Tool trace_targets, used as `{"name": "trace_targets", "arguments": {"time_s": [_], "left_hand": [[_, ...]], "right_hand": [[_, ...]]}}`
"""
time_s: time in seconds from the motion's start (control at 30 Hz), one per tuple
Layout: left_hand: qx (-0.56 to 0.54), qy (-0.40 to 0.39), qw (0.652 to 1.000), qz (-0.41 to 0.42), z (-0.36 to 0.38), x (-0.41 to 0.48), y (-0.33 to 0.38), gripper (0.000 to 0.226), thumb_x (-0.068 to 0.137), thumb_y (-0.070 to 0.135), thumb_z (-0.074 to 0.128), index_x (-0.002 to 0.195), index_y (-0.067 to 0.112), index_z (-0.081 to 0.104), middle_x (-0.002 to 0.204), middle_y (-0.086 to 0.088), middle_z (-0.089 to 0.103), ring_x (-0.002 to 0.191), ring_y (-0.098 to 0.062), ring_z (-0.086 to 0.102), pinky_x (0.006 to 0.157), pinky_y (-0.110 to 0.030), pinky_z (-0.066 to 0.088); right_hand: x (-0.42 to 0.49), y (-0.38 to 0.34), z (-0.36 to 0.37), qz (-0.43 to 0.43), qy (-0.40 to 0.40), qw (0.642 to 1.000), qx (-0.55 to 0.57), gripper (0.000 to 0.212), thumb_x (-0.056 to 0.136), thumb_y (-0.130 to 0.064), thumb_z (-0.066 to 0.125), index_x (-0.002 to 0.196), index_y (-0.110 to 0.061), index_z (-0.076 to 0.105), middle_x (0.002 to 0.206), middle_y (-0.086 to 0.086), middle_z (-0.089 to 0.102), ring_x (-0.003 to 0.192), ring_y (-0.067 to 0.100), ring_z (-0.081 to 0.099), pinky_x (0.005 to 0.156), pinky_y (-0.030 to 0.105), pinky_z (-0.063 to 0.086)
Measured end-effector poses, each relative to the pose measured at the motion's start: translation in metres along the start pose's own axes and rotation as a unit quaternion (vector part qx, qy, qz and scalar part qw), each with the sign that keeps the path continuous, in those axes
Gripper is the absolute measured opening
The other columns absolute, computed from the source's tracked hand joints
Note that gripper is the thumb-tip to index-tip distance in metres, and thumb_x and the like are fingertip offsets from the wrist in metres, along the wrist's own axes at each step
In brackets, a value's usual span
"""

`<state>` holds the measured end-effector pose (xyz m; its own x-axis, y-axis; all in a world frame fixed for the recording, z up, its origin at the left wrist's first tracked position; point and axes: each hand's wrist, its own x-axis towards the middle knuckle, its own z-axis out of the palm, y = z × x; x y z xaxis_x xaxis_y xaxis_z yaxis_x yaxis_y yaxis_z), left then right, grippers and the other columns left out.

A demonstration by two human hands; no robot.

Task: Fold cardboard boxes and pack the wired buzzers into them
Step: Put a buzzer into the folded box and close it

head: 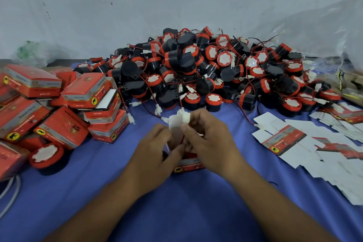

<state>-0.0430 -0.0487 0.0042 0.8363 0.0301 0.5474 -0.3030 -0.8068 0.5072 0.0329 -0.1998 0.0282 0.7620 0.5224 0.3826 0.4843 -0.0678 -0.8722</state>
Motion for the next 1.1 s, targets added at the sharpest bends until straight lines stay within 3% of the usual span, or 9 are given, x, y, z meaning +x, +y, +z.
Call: {"name": "trace_targets", "arguments": {"time_s": [0.1,0.17,0.3,0.4,0.53,0.67,0.83,0.97,1.1], "left_hand": [[-0.051,0.014,0.997,-0.061,-0.004,0.000,-0.006,0.019,0.086,0.021,0.073,0.074,0.015,0.059,0.095,0.003,0.059,0.088,-0.013,0.059,0.065,-0.016,0.043],[-0.081,0.013,0.994,-0.078,-0.004,0.000,-0.005,0.020,0.083,0.012,0.074,0.072,0.018,0.059,0.095,0.005,0.060,0.090,-0.014,0.060,0.063,-0.015,0.044],[-0.135,-0.004,0.976,-0.171,0.001,0.001,-0.002,0.020,0.081,0.012,0.073,0.072,0.018,0.057,0.081,0.006,0.062,0.075,-0.012,0.059,0.063,-0.026,0.047],[-0.191,0.007,0.949,-0.250,0.005,0.002,0.004,0.020,0.074,0.027,0.069,0.079,0.018,0.053,0.067,0.009,0.060,0.056,-0.003,0.051,0.050,-0.019,0.042],[-0.236,0.076,0.914,-0.322,0.019,0.003,0.013,0.028,0.082,0.011,0.070,0.092,0.020,0.045,0.078,-0.004,0.065,0.057,-0.004,0.058,0.047,-0.022,0.048],[-0.248,0.115,0.917,-0.289,0.027,-0.002,0.016,0.036,0.079,-0.005,0.064,0.093,0.022,0.044,0.081,-0.004,0.061,0.061,-0.008,0.060,0.047,-0.021,0.049],[-0.256,0.182,0.914,-0.257,0.023,-0.006,0.017,0.038,0.079,0.004,0.071,0.096,0.027,0.047,0.082,0.008,0.058,0.060,-0.004,0.060,0.051,-0.016,0.049],[-0.264,0.174,0.936,-0.154,0.016,-0.008,0.022,0.033,0.075,0.035,0.071,0.098,0.029,0.048,0.087,0.013,0.059,0.077,-0.012,0.063,0.065,-0.021,0.055],[-0.102,0.117,0.988,0.001,0.015,-0.009,0.020,0.019,0.086,0.029,0.064,0.097,0.014,0.069,0.095,0.008,0.064,0.088,-0.008,0.063,0.076,-0.022,0.053]], "right_hand": [[0.002,0.004,-0.002,0.021,0.039,0.998,-0.034,0.029,0.094,-0.010,0.065,0.100,-0.033,0.049,0.073,-0.001,0.064,0.056,0.016,0.065,0.057,0.042,0.058],[0.002,0.006,-0.002,0.007,0.031,0.997,-0.072,0.034,0.094,-0.010,0.066,0.096,-0.038,0.046,0.073,-0.005,0.062,0.057,0.014,0.066,0.056,0.041,0.058],[0.001,0.011,-0.003,-0.013,0.019,0.990,-0.138,0.024,0.090,-0.017,0.072,0.089,-0.032,0.053,0.074,-0.008,0.066,0.063,0.010,0.067,0.056,0.031,0.055],[0.000,0.014,-0.004,-0.038,0.011,0.988,-0.146,0.012,0.087,-0.014,0.075,0.083,-0.017,0.063,0.076,-0.004,0.070,0.067,0.010,0.067,0.060,0.033,0.055],[0.000,0.010,-0.002,-0.095,-0.035,0.980,-0.172,0.012,0.086,-0.011,0.072,0.087,-0.019,0.063,0.077,-0.009,0.066,0.070,0.008,0.062,0.060,0.020,0.050],[0.002,0.011,-0.005,-0.146,-0.106,0.953,-0.244,0.013,0.084,-0.004,0.069,0.086,-0.015,0.074,0.083,-0.006,0.069,0.081,0.011,0.058,0.071,0.022,0.046],[0.000,0.013,-0.011,-0.151,-0.168,0.935,-0.273,0.016,0.090,-0.013,0.065,0.084,-0.010,0.079,0.094,0.000,0.068,0.095,0.019,0.053,0.084,0.035,0.046],[-0.002,0.011,-0.020,-0.123,-0.185,0.935,-0.275,0.029,0.095,-0.031,0.060,0.077,-0.016,0.076,0.097,-0.002,0.055,0.099,0.019,0.047,0.088,0.044,0.042],[-0.002,0.005,-0.030,-0.132,-0.232,0.925,-0.272,0.023,0.094,-0.016,0.062,0.075,-0.012,0.073,0.100,-0.008,0.058,0.096,0.013,0.049,0.086,0.043,0.043]]}}
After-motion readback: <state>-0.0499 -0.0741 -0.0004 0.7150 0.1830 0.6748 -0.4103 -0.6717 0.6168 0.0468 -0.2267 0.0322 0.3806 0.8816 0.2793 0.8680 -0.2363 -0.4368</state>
